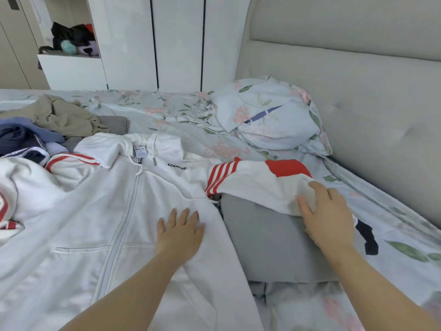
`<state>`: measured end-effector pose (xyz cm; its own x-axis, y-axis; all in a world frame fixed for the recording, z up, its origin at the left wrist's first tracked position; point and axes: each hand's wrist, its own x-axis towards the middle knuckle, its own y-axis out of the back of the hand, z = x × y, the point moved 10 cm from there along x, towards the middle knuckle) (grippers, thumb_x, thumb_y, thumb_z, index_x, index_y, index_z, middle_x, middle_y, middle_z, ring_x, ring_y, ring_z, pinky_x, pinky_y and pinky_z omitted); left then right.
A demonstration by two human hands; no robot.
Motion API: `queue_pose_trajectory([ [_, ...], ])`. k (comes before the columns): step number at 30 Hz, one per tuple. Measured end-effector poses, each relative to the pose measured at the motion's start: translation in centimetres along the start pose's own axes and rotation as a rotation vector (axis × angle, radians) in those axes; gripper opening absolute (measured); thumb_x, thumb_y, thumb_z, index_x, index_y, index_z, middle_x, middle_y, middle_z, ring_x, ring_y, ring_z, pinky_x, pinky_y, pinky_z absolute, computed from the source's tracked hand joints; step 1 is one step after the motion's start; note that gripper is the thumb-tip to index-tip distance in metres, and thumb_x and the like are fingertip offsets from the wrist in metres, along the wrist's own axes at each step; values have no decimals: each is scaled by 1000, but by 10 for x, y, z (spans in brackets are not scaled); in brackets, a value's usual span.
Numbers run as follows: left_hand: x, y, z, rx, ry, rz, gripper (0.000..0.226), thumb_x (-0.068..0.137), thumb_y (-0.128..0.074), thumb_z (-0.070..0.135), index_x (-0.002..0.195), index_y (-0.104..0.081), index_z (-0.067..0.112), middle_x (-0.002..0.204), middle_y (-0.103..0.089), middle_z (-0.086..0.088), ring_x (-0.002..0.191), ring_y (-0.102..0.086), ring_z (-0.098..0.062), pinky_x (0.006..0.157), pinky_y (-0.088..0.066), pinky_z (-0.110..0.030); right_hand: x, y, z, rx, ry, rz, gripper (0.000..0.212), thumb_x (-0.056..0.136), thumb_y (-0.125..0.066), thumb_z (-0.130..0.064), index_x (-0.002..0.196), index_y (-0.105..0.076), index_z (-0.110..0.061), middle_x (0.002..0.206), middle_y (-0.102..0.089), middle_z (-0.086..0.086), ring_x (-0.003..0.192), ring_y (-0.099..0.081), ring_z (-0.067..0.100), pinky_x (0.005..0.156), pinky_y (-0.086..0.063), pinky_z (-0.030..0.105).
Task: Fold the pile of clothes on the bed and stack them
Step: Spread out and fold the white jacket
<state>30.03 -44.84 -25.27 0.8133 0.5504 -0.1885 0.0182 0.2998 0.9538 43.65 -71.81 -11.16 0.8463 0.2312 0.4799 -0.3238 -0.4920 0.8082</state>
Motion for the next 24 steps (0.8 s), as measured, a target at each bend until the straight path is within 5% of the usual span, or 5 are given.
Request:
queue_pose_trajectory([
  [4, -8, -3, 2, -14, 36, -39, 56, 98, -12, 53, 151, -9, 34, 159, 3, 12, 147, 11, -18, 117, 4, -45, -10, -8, 44, 36, -394, -279, 66, 89, -52, -23, 145, -19, -11, 98, -59, 14, 85, -57, 34, 63, -39, 34],
  [8, -10, 0, 5, -69, 68, -80, 54, 100, -13, 49, 151, -11, 33, 159, 0, 12, 147, 9, -18, 117, 3, -46, -29, -26, 45, 313, -546, -490, 13, 89, -46, -4, 97, -53, 4, 71, -57, 12, 57, -54, 23, 50, -42, 21],
  [13, -10, 23, 13, -449, 91, -62, 49, 102, -20, 42, 148, -27, 27, 153, -30, 3, 143, -22, -22, 116, -13, -42, -13, -11, 62, 777, -732, -161, 26, 92, -29, 3, 106, -51, 3, 78, -62, 24, 45, -60, 24, 30, -42, 20],
  [19, -13, 69, 42, -647, -45, 92, 59, 100, -33, 44, 150, -20, 16, 155, -26, -5, 142, -25, -22, 112, -19, -31, 44, 70, 93, 955, -640, 311, 34, 93, -31, -1, 123, -46, -8, 121, -55, 18, 99, -58, 33, 66, -52, 38],
  [24, -4, 64, 56, -453, -122, 91, 71, 93, -50, 45, 151, -14, 25, 153, -26, -2, 141, -24, -22, 113, -26, -44, 38, 16, 82, 1419, -890, 32, 21, 91, -34, -5, 105, -47, -14, 99, -50, 9, 89, -52, 25, 68, -50, 41],
])
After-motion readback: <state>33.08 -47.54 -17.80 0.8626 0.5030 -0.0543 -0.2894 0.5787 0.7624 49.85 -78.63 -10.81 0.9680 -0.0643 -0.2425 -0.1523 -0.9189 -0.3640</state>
